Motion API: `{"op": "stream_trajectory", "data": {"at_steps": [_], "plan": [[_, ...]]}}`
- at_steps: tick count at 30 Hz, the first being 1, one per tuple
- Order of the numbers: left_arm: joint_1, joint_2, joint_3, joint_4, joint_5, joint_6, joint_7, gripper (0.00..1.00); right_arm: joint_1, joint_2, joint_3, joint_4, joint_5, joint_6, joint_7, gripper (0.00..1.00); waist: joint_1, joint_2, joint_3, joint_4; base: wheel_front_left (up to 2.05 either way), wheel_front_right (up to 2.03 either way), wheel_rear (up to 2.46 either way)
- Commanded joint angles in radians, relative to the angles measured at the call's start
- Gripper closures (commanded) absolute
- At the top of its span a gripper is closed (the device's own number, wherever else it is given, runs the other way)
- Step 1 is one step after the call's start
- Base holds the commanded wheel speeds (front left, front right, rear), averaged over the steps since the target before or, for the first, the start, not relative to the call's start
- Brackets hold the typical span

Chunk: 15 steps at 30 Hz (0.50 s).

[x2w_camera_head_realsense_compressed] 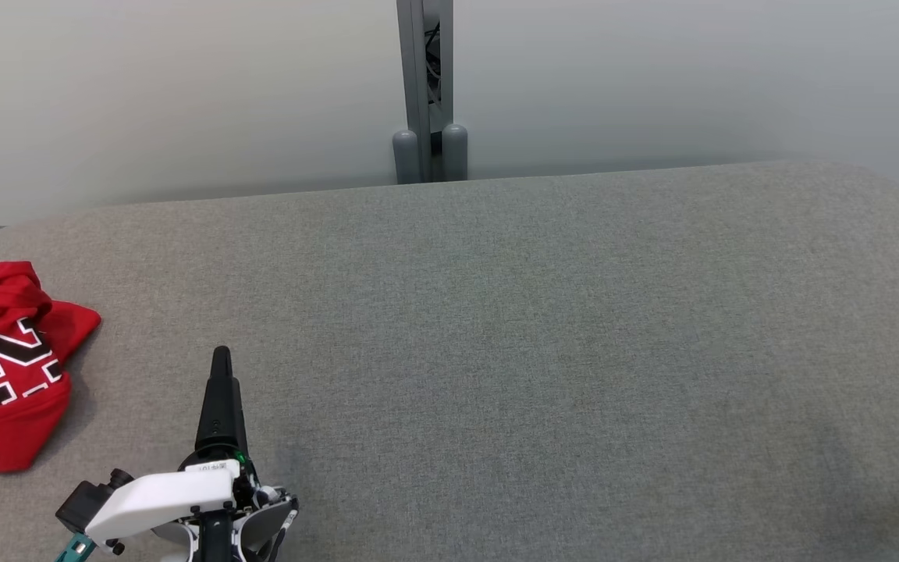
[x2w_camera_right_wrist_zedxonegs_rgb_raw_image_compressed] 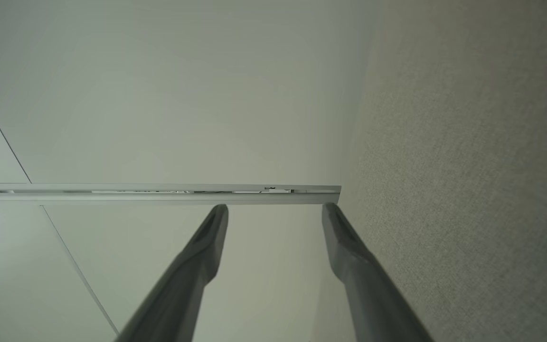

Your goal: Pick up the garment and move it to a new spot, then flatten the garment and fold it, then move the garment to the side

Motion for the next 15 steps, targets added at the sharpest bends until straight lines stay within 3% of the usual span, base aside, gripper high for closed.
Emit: {"op": "stream_trajectory", "data": {"at_steps": [1, 8, 15], "plan": [[-0.044, 0.001, 0.014, -0.021, 0.016, 0.0, 0.0, 0.0, -0.017, -0.013, 0.018, -0.037, -0.024, 0.002, -0.029, 0.0, 0.0, 0.0, 0.0, 0.0, 0.0, 0.0, 0.0], [-0.068, 0.001, 0.046, -0.053, 0.103, -0.001, 0.0, 0.0, -0.013, -0.003, 0.066, -0.092, -0.132, 0.002, -0.105, 0.0, 0.0, 0.0, 0.003, 0.0, 0.0, 0.0, 0.0], [-0.087, 0.002, 0.066, -0.1, 0.311, -0.001, 0.0, 0.0, -0.008, -0.007, 0.125, -0.162, -0.31, 0.003, -0.176, 0.0, 0.0, 0.0, 0.006, 0.0, 0.0, 0.0, 0.0]]}}
